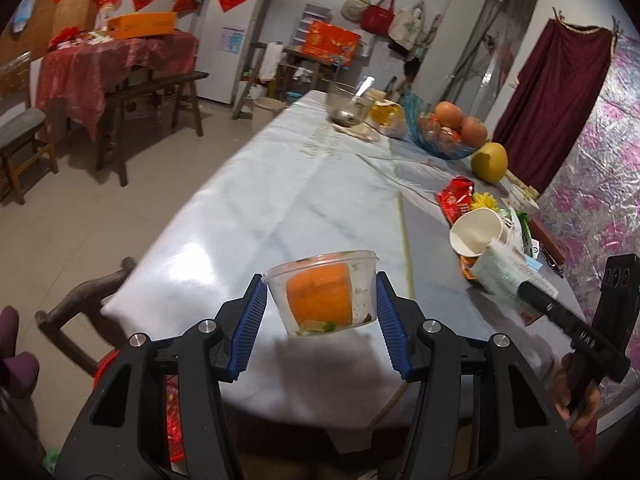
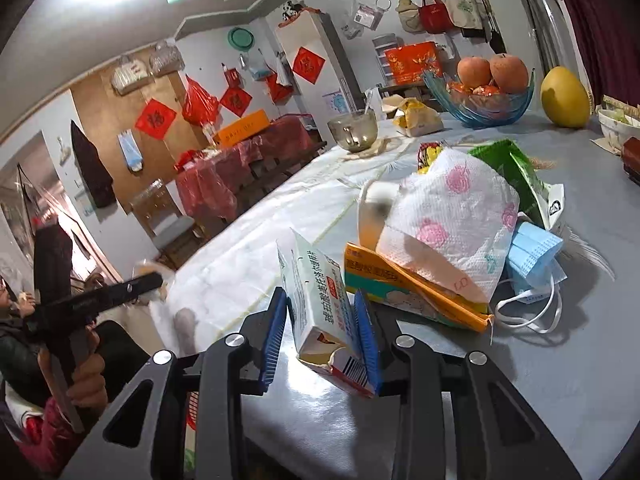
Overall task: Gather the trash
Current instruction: 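Carry the cup and box to the red wastebasket and release both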
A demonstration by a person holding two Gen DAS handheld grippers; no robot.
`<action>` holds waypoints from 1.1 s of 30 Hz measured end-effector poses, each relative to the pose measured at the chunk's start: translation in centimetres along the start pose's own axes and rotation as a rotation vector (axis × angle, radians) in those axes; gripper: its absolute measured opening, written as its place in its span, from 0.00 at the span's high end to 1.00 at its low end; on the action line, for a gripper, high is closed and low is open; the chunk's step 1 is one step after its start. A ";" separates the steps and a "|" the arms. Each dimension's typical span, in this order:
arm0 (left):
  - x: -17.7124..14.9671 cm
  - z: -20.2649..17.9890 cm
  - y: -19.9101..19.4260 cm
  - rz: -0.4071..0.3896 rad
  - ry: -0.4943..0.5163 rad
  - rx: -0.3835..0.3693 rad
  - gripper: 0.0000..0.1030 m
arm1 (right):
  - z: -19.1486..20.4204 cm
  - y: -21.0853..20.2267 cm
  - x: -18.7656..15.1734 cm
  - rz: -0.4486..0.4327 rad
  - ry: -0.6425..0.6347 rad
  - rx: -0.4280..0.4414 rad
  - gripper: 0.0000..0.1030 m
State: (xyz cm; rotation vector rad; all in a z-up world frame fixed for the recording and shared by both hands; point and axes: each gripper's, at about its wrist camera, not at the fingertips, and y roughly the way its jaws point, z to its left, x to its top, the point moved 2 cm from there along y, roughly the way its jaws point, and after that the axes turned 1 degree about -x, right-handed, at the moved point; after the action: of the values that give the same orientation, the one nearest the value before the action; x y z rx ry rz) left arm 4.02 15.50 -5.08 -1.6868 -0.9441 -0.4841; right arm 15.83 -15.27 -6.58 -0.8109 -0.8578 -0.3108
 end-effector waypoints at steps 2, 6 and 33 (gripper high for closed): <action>-0.5 1.0 -1.2 -0.004 -0.015 0.030 0.48 | 0.3 -0.5 0.2 -0.016 0.000 0.016 0.66; -1.7 3.7 -4.1 -0.015 -0.048 0.114 0.47 | 1.1 -1.1 0.5 -0.025 0.012 0.086 0.66; -11.4 19.1 -3.8 0.154 -0.384 0.385 0.16 | 16.7 0.6 -3.0 0.125 -0.269 0.256 0.66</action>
State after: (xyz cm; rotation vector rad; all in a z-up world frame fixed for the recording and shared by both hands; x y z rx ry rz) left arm -8.50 29.81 -17.22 -1.5048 -1.0895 0.1288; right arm 5.14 -2.72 -2.73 -0.6713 -1.0685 0.0216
